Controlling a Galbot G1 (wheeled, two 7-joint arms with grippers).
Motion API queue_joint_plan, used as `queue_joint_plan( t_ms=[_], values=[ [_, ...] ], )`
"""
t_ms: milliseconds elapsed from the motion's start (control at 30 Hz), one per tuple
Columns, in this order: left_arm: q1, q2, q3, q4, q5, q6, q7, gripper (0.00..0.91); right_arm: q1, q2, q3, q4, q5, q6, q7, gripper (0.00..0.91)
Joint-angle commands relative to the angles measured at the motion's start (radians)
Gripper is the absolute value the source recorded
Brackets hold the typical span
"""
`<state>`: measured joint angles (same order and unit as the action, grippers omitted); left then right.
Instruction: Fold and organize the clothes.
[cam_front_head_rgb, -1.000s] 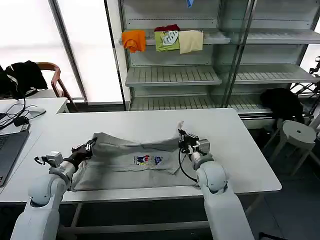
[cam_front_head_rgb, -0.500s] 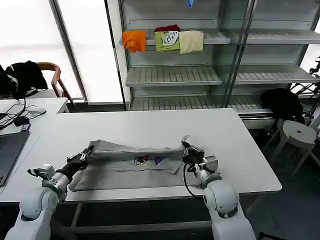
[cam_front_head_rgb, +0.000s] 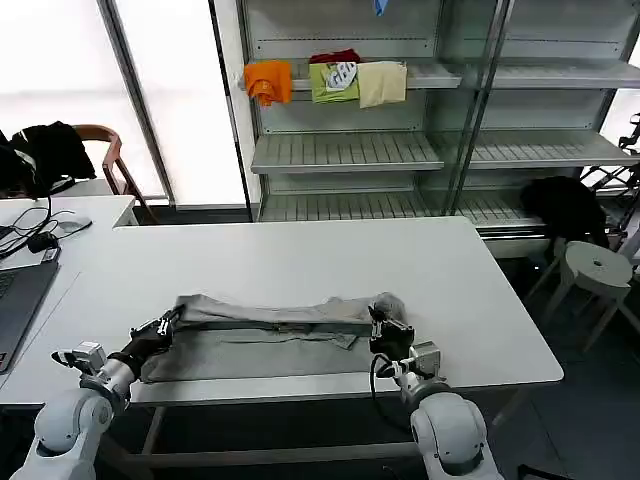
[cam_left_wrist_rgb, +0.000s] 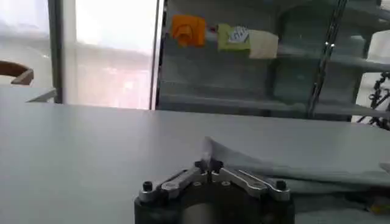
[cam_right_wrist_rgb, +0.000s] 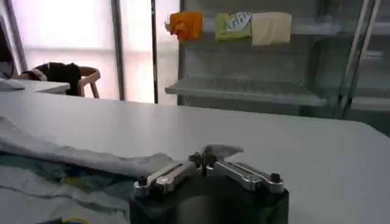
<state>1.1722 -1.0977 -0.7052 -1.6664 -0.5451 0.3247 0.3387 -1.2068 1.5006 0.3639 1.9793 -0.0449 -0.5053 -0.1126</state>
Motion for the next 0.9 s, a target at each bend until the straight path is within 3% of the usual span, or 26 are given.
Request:
queue_joint_plan(
  t_ms=[33,100,133,167,300,533,633,733,800,900],
  values=[
    [0.027,-0.007,-0.004,-0.009,0.016,-0.008,0.0,0.01,-0.042,0.01,-0.001,0.005,-0.078,-0.005,0.014,0.907],
    [0.03,-0.007,-0.005,-0.011,0.029,-0.009,-0.004,0.03,-0.045,0.016,-0.004,-0.005,-0.115,-0.008,0.021,0.907],
    [0.031,-0.007,-0.007,-0.011,0.032,-0.01,-0.005,0.151,-0.046,0.019,-0.004,-0.01,-0.13,-0.006,0.022,0.907],
    [0.034,-0.007,-0.009,-0.013,0.038,-0.011,-0.008,0.907,-0.048,0.022,-0.005,-0.02,-0.162,-0.001,0.03,0.907],
    [0.043,-0.007,-0.021,-0.03,0.045,-0.012,-0.028,0.907,-0.049,0.029,-0.005,-0.034,-0.2,0.0,0.067,0.907],
    [0.075,-0.01,-0.066,-0.132,0.049,0.022,-0.087,0.907,-0.038,0.022,0.04,0.01,-0.184,-0.004,0.086,0.907],
    [0.095,-0.032,-0.091,-0.203,0.061,0.065,-0.161,0.907,-0.021,0.008,0.081,0.07,-0.064,-0.022,0.09,0.907],
    [0.12,-0.06,-0.097,-0.262,0.085,0.111,-0.252,0.907,0.014,-0.009,0.127,0.132,0.21,-0.039,0.103,0.907],
    [0.147,-0.092,-0.089,-0.298,0.106,0.124,-0.32,0.907,0.043,-0.018,0.158,0.162,0.32,-0.04,0.118,0.907],
    [0.174,-0.133,-0.061,-0.307,0.144,0.122,-0.379,0.907,0.104,-0.038,0.183,0.184,0.407,-0.059,0.136,0.907]
  ],
)
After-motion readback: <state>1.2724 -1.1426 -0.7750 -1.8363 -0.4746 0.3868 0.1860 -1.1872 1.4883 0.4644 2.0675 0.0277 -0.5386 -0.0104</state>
